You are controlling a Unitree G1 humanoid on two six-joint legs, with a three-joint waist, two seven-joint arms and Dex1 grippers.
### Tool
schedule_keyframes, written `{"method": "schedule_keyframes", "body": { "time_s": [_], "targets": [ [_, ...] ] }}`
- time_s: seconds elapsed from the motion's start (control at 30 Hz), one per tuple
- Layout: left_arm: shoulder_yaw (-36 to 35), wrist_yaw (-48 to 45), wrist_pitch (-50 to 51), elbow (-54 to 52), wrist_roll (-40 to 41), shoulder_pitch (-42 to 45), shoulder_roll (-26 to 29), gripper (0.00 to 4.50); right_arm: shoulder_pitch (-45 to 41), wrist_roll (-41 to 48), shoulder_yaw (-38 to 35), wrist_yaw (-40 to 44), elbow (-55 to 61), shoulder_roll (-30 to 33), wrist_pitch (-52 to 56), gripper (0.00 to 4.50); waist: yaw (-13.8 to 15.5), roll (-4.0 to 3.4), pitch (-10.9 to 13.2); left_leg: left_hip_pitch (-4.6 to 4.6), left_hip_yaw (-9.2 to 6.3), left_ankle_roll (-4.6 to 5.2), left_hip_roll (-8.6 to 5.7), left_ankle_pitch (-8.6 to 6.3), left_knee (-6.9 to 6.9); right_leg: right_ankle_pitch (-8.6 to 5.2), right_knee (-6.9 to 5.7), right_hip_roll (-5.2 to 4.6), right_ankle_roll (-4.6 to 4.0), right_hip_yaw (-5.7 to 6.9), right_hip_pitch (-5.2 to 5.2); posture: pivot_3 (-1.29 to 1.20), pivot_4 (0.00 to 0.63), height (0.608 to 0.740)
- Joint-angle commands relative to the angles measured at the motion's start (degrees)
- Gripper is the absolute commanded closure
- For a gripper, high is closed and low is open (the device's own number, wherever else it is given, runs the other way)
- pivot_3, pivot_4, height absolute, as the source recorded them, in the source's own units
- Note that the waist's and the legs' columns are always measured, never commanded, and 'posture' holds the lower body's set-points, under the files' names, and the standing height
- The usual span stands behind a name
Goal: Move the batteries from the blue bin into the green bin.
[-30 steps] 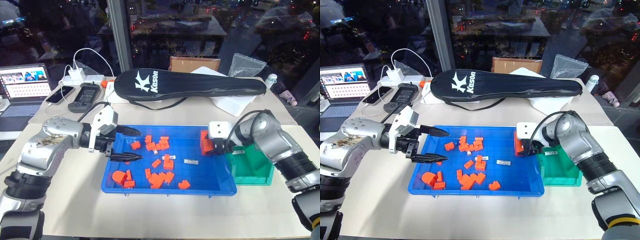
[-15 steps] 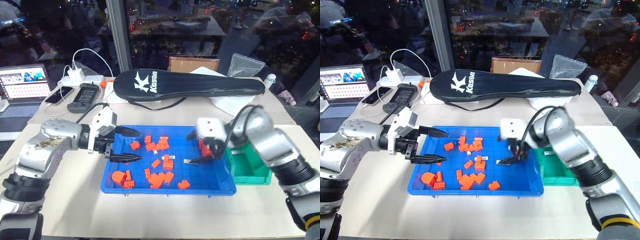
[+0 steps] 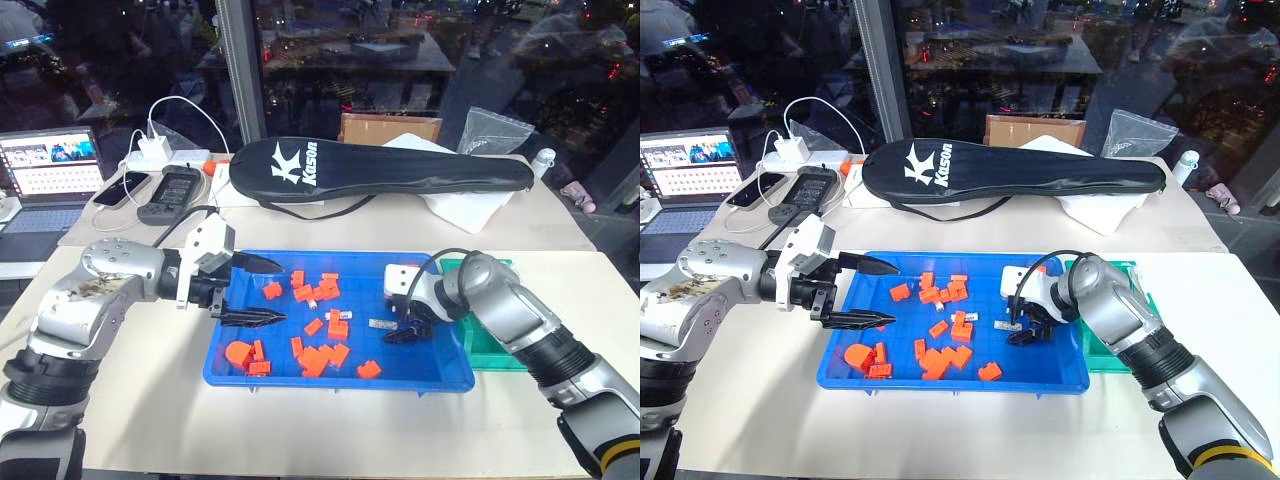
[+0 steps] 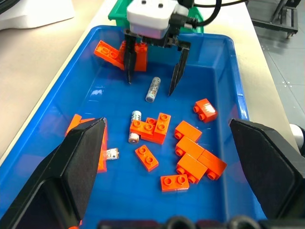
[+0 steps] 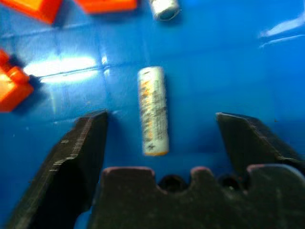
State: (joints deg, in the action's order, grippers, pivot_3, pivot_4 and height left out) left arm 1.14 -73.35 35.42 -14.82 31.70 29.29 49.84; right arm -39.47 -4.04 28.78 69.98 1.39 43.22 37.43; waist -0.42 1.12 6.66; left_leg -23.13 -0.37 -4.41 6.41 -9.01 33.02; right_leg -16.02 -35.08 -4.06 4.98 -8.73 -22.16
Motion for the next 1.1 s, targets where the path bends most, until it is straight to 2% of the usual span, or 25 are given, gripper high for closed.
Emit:
{"method": "schedule_keyframes", "body": {
  "time_s": [0.03, 0.2, 0.23, 0.27, 0.37, 0.47, 0.53, 0.63, 0.7, 0.8, 0.87, 1.1],
  "targets": [
    [-1.2, 0.1, -0.2, -1.4, 1.0, 0.5, 0.6, 0.00, 0.8, -1.2, 0.8, 0.4, 2.6, 0.9, 0.3, 2.08, 0.0, 0.00, 0.0, 0.02, 0.00, 0.00, 0.00, 0.00, 0.01, -0.02, 0.00, 0.00, 0.03, 0.00, 0.01, 0.00, 0.150, 0.737],
    [-0.6, -0.3, -0.4, -0.5, 0.9, 1.1, 0.1, 0.00, -0.2, 0.5, -2.2, 0.3, 6.5, 1.0, 1.8, 3.84, -0.1, 0.00, 0.0, 0.01, 0.00, 0.00, 0.00, 0.00, 0.01, -0.12, -0.01, 0.00, 0.20, 0.00, -0.01, 0.00, 0.150, 0.737],
    [-0.6, -0.4, -0.5, -0.4, 1.1, 1.4, -0.1, 0.00, -0.8, 1.5, -3.3, 0.6, 7.9, 1.3, 3.1, 4.14, -0.1, 0.00, 0.0, 0.01, 0.00, -0.01, 0.00, 0.00, 0.01, -0.12, -0.01, 0.00, 0.20, 0.00, -0.01, 0.00, 0.150, 0.737],
    [-0.9, -0.5, 0.5, -0.6, 2.5, 2.0, -0.7, 0.00, -1.7, 2.3, -4.6, 1.3, 10.0, 2.2, 4.0, 4.25, -0.1, 0.00, 0.0, -0.01, 0.00, -0.01, 0.00, 0.00, 0.00, -0.12, -0.01, 0.00, 0.20, 0.00, -0.03, 0.00, 0.150, 0.737],
    [-1.9, -0.5, 3.6, -1.5, 6.3, 3.9, -1.8, 0.00, -3.9, 4.6, -7.8, 2.6, 14.8, 5.1, 7.9, 4.24, 0.2, -0.01, 0.0, -0.08, 0.00, -0.01, 0.00, 0.00, 0.02, -0.08, -0.02, 0.00, 0.15, 0.00, -0.06, 0.00, 0.150, 0.737],
    [-1.4, -0.7, 3.9, -1.1, 6.6, 4.8, -1.7, 0.00, -5.7, 8.8, -12.6, 4.7, 18.2, 8.9, 11.9, 4.24, 0.3, -0.01, 0.0, -0.06, 0.00, -0.01, 0.00, 0.00, 0.02, -0.09, 0.01, 0.00, 0.15, 0.00, -0.04, 0.00, 0.150, 0.737],
    [-0.8, -0.9, 3.3, -0.2, 6.1, 5.2, -1.8, 0.00, -6.3, 10.3, -17.1, 6.0, 18.1, 13.9, 12.2, 4.24, 0.4, -0.01, 0.0, -0.02, 0.00, 0.00, 0.00, 0.00, -0.02, -0.10, 0.02, 0.00, 0.15, 0.00, -0.03, 0.00, 0.150, 0.737],
    [-0.1, -1.4, 2.5, 1.1, 5.8, 6.1, -2.6, 0.00, -4.5, 8.0, -23.5, 7.1, 11.3, 26.3, 6.5, 4.24, 1.0, -0.03, 0.0, -0.07, 0.00, -0.01, -0.01, 0.00, 0.01, -0.10, 0.07, -0.05, 0.15, 0.00, -0.04, 0.00, 0.150, 0.737],
    [0.2, -1.7, 2.1, 1.8, 5.7, 6.6, -3.1, 0.00, -2.9, 8.1, -26.0, 6.9, 7.9, 30.9, 4.6, 4.24, 1.2, -0.03, 0.0, -0.10, 0.00, -0.01, -0.05, 0.00, 0.02, -0.15, 0.11, -0.10, 0.16, 0.01, -0.07, 0.00, 0.150, 0.737],
    [0.7, -2.3, 1.6, 2.9, 5.2, 7.3, -3.6, 0.00, 1.3, 7.8, -27.0, 6.2, 6.2, 33.8, 1.4, 4.24, 0.6, 0.03, 0.0, 0.06, 0.02, 0.06, -0.05, -0.04, 0.00, -0.45, 0.12, -0.08, -0.21, 0.01, -0.05, 0.00, 0.150, 0.737],
    [1.4, -2.6, 1.1, 3.8, 4.6, 8.1, -4.1, 0.00, 6.4, 6.7, -26.6, 4.7, 6.1, 33.7, -0.6, 4.24, -0.1, 0.04, 0.0, 0.17, 0.02, 0.06, -0.04, -0.05, -0.07, -0.39, 0.03, -0.06, -0.07, 0.00, 0.11, 0.00, 0.150, 0.737],
    [2.5, -3.1, 0.1, 5.2, 2.9, 8.7, -4.5, 0.00, 13.6, 6.4, -25.6, 1.3, 7.6, 29.5, -2.6, 4.24, -0.9, -0.47, -0.1, 0.08, 0.01, 0.06, -0.05, -0.03, -0.03, -0.29, -0.07, -0.04, 0.14, -0.05, 0.05, 0.00, 0.150, 0.737]
  ]
}}
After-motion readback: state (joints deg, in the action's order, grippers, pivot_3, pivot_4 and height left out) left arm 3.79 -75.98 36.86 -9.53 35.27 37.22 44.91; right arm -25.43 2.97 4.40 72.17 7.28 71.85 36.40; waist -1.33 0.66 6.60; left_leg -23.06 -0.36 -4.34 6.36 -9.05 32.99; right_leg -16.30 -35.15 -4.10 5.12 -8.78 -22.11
